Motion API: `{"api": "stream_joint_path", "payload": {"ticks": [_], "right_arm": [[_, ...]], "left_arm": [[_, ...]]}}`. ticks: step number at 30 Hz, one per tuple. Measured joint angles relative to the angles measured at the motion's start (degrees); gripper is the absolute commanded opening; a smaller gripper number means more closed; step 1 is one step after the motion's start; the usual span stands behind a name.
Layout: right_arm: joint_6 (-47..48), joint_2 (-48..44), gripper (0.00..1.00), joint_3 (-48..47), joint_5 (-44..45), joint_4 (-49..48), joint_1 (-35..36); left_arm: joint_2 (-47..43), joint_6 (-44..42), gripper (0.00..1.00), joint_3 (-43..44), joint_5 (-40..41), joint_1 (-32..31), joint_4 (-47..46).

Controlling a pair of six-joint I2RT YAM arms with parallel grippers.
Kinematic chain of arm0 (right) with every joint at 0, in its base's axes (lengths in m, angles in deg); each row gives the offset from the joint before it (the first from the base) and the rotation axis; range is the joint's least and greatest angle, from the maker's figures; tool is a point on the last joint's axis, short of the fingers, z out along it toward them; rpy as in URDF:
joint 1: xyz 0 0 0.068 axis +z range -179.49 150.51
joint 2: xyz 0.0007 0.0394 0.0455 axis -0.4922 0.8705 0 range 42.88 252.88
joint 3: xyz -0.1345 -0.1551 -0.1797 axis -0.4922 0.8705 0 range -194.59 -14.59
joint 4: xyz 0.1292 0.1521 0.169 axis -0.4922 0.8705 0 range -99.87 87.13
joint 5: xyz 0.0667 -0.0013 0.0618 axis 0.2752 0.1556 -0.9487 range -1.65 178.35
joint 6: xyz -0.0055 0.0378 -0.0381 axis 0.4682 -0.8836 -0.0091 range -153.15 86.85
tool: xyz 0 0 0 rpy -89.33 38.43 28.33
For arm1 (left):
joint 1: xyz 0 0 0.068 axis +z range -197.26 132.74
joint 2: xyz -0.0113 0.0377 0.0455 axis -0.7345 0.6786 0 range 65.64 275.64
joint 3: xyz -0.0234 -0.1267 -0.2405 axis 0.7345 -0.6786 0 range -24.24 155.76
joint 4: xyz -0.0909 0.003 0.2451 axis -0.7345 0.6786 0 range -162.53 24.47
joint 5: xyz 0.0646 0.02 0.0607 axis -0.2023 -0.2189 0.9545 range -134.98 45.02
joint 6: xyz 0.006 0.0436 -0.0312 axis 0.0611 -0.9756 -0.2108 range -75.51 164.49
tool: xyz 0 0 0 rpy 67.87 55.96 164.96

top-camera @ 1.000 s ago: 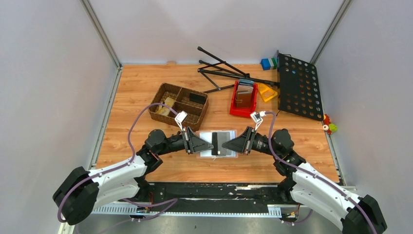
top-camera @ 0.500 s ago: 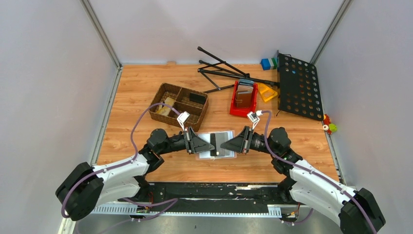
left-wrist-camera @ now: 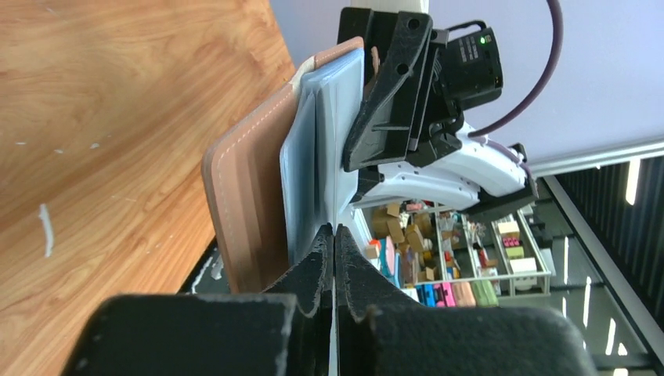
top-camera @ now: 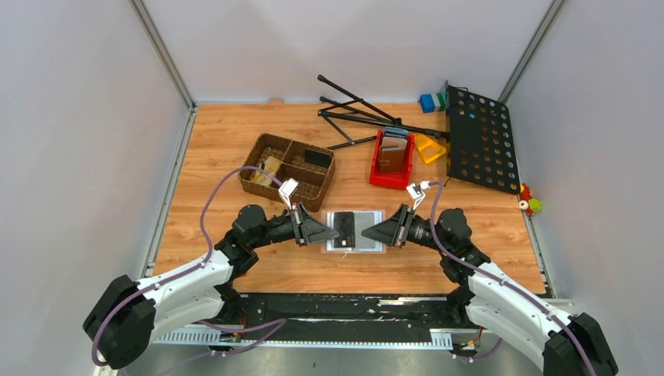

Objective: Take the credit cards out of the card holder
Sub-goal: Remove the credit card from the card holder, then place the credit card in the storage box.

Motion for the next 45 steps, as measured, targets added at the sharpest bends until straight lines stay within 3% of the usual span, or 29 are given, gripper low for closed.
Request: {"api": "stream_joint_path", "payload": {"ticks": [11,15,22,29,35,40,45], "right_arm": [[0.55,-2.01,0.10,2.80,-0.70,3.56,-5.42],[3.80,-2.45,0.10,2.58,0.35,9.03,-5.84],[13.27,-5.16,0.09,-1.92,6.47,24.39,-5.86],[21.16,-6.91,0.08,-6.67,10.88,32.81,-5.86],[26.01,-5.20,0.05,-10.03,12.41,37.46,-5.86],[27.91,-4.98,0.05,-10.91,12.85,38.38,-5.90],[29.05,-5.01,0.04,-10.91,13.86,39.26,-5.99]], "left_arm": [[-0.59,-0.11,0.00,-0.70,-1.55,5.81,2.10],[-1.73,-3.26,0.00,-0.13,-0.90,7.48,8.52],[-2.99,-19.19,0.00,14.23,14.23,9.11,36.22],[4.31,-29.49,0.00,28.94,32.22,9.11,47.32],[12.92,-22.49,0.00,31.67,43.06,9.14,48.43],[25.62,-9.22,0.00,46.66,53.99,9.14,61.37],[35.08,-0.98,0.00,57.68,57.72,9.09,66.99]]}}
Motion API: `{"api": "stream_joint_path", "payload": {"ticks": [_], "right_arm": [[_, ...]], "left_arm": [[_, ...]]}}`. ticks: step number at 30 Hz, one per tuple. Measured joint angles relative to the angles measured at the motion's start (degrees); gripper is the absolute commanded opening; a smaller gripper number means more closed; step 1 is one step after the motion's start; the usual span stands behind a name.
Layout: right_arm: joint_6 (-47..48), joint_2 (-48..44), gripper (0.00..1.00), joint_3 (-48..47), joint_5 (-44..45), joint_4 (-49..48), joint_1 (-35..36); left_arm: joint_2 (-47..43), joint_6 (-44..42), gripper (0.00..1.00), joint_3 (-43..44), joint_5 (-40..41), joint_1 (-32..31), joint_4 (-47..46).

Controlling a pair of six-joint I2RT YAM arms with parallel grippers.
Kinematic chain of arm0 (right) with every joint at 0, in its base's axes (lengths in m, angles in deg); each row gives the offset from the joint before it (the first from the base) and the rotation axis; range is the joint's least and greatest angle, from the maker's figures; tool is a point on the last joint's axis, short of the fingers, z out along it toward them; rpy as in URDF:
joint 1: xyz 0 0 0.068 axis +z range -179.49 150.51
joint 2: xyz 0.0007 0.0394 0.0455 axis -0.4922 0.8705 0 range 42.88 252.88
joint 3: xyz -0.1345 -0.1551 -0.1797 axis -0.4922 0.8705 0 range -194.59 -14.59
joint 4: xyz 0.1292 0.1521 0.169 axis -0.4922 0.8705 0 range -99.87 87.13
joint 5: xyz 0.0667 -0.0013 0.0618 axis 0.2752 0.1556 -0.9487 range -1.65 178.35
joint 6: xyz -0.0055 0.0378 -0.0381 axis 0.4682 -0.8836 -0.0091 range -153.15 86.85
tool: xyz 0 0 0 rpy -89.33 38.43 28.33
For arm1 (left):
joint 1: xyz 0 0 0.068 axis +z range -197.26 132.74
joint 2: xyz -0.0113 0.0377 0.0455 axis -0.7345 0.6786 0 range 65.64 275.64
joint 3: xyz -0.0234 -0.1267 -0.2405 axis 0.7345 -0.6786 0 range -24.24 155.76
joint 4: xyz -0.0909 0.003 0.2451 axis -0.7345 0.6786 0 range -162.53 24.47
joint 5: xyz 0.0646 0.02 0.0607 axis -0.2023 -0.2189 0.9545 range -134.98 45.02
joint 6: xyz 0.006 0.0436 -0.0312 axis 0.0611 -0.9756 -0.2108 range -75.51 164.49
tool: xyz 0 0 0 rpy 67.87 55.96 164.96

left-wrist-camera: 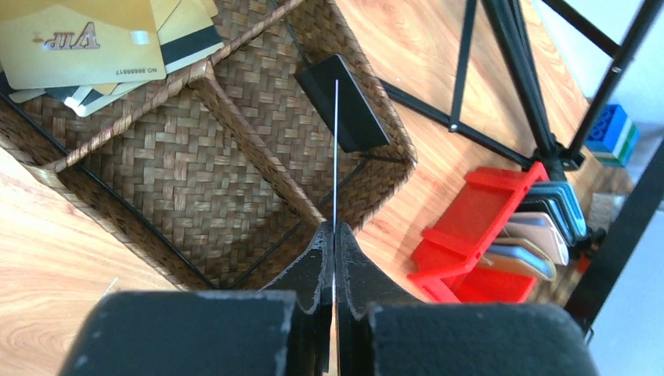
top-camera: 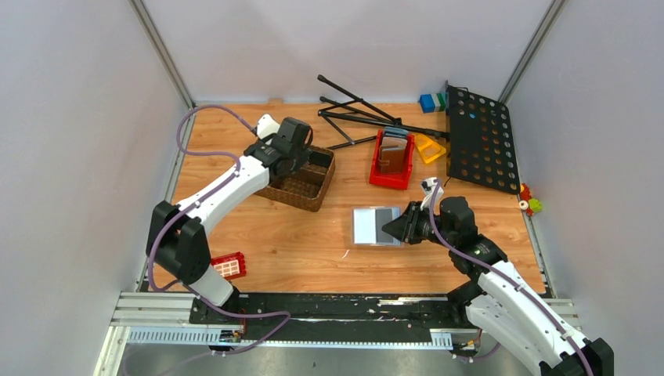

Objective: Take the credit cards out of the card holder
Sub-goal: Place the credit card in the storage box.

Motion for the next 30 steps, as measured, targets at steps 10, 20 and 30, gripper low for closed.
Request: {"api": "stream_joint_path", "payload": {"ticks": [10,20,30], "right_arm": [[0.68,0.00,0.03,0.00,-0.07,0.39,0.00],[1.53,0.00,0.02,0.00,-0.07,0.44,-0.07],[2.58,0.00,0.01,-0.02,0.02,1.73,-0.42]], "left_arm": [[8.70,10.36,0.00,7.65,2.19,-0.04,5.27],[16.50,16.85,0.09,12.85,0.68,-0.07,6.29],[18.91,17.46,0.69,14.08,0.90,-0.07,6.91]]}}
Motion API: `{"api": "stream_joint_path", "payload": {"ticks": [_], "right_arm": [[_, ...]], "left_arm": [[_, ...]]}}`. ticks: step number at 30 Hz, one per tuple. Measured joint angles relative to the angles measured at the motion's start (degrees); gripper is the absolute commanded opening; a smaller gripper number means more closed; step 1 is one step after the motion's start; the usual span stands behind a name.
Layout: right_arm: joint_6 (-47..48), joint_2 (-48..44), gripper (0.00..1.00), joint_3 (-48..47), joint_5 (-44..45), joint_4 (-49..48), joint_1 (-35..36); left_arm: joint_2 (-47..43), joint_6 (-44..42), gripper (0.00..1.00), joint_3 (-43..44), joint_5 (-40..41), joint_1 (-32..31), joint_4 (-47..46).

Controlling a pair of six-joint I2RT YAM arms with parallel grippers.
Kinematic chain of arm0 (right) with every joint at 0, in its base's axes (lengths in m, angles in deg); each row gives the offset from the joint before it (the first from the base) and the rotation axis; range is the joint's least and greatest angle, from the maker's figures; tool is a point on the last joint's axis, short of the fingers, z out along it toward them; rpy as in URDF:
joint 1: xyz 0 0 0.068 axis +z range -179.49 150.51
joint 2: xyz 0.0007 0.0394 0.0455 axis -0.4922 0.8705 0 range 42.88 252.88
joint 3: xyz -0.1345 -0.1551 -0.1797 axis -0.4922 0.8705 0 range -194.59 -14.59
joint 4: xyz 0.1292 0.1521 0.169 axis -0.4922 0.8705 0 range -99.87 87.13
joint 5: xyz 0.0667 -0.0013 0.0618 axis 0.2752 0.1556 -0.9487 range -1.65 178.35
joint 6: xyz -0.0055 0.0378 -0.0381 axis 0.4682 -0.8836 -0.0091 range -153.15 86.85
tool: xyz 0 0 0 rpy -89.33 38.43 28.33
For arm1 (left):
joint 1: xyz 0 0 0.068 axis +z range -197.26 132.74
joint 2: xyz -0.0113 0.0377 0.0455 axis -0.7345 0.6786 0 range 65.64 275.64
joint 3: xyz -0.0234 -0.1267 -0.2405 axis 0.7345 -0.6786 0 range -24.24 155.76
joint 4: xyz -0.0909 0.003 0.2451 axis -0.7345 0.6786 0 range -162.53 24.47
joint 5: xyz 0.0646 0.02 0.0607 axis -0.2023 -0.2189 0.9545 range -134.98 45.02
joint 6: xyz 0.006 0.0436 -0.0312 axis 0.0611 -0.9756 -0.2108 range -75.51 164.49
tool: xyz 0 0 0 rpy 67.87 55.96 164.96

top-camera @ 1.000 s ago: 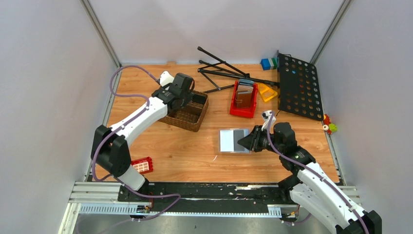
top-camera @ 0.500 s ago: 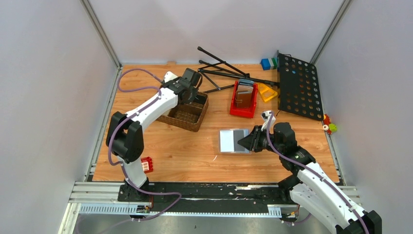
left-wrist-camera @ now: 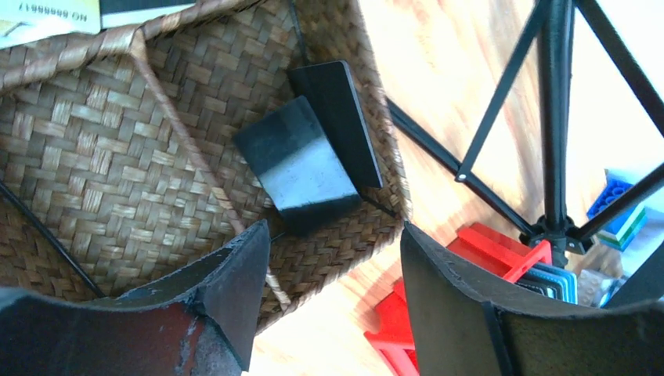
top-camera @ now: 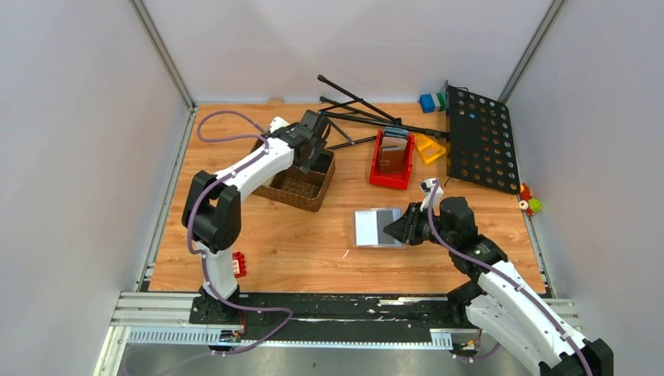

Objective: Take the credit cards out of the card holder
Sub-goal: Place the credit card in the storage box, then remove the credit card from the card holder.

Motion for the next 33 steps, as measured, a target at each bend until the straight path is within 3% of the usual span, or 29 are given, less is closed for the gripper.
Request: {"api": "stream_joint_path", "payload": {"ticks": [4,7,15,20,23,33], "right_arm": [[0.20,0.00,0.01,-0.04,0.17,0.35,-0.07],[0.24,-0.02,0.01,-0.17,0.46,0.39,-0.09],[0.22,-1.36,0.03,-0.33,0.74,0.98,-0.44],[-0.28,-1.18,0.04,-0.33,-0.15,0.48,-0.44],[-1.38,-1.09,0.04,-0.22,-0.83,-0.87,-0.44],[-9.05,-0.98,0.05,5.22,-3.17,-9.57,-0.44]], "left_arm": [[-0.83,-5.03,0.66,0.46,0.59,0.00,-0.94],[-5.25,-13.46,0.66,-3.15,0.61,0.00,-3.58],[-33.00,-38.86,0.73,-21.00,-2.25,0.02,-9.33],[-48.48,-48.09,0.83,-35.06,-12.50,0.02,-14.88],[-53.62,-50.29,0.99,-43.06,-20.81,0.02,-18.01],[-58.25,-51.01,1.00,-59.23,-44.41,0.00,-33.90]]}}
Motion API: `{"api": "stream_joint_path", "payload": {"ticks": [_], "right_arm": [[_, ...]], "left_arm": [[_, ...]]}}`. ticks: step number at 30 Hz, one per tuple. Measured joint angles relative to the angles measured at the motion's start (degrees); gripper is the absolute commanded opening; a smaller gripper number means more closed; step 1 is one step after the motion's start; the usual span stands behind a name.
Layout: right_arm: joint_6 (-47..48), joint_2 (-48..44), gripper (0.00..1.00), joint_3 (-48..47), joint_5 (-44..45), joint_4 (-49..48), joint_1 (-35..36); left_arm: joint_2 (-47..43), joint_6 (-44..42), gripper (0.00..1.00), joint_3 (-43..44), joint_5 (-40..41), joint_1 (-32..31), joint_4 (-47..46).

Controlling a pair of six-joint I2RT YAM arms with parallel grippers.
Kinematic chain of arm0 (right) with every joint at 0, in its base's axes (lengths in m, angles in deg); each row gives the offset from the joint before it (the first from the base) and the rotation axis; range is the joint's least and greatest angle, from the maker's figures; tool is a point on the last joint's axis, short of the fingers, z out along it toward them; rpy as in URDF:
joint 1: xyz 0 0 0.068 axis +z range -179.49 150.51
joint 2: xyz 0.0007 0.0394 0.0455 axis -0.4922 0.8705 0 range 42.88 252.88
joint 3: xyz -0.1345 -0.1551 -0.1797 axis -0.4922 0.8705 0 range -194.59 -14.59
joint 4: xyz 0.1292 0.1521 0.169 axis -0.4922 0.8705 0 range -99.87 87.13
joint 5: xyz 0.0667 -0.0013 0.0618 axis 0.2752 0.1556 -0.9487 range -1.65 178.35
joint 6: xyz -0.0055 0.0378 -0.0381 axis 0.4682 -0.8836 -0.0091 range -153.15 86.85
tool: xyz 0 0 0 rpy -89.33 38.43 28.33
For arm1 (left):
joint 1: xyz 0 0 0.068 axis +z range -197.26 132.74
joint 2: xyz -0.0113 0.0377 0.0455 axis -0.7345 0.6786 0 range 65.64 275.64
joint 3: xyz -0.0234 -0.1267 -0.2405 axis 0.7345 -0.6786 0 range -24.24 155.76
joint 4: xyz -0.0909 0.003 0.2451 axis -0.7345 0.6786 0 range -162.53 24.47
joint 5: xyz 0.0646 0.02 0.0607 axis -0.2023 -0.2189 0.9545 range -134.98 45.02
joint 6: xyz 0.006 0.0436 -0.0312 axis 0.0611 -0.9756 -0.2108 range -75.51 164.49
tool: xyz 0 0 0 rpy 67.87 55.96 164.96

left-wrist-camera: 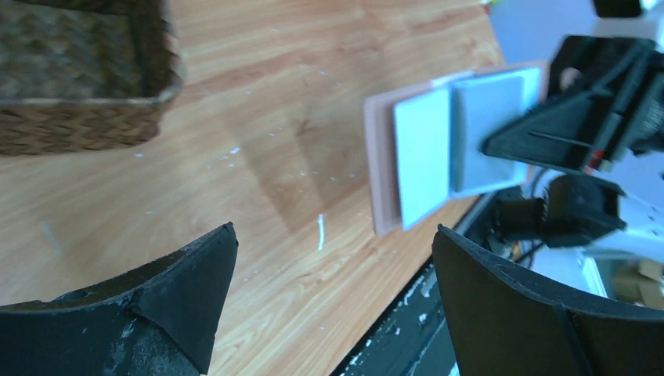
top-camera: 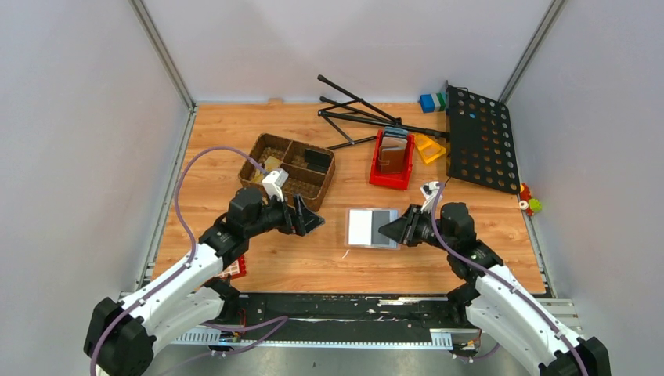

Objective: Take the credit cards out of the card holder
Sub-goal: Remove the credit card from the card holder.

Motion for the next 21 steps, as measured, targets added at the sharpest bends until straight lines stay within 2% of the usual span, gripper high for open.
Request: {"api": "stream_joint_path", "payload": {"ticks": [5,9,16,21], "right_arm": [[-4.52,1.09,0.06,3.61,-1.64,-5.81,0.00],[-7.39,2.34,0.06,4.92,-2.99,-9.03,0.00],[-9.60,3.41,0.06,4.92,-4.96,-13.66,0.00],[-10.27,3.50,0.06,4.92,-5.99,-14.93,0.00]], "left_arm": [[-0.94,4.68,1.00,-8.87,-6.40,-0.11,-14.67],[2.27,9.35,1.00,-13.20,-8.85,-1.86,-23.85],[6.91,14.71,1.00,-16.09,-8.31,-9.07,-36.52],[8.90,16.55,1.00,-16.48,-6.71,-12.33,-42.05]]}}
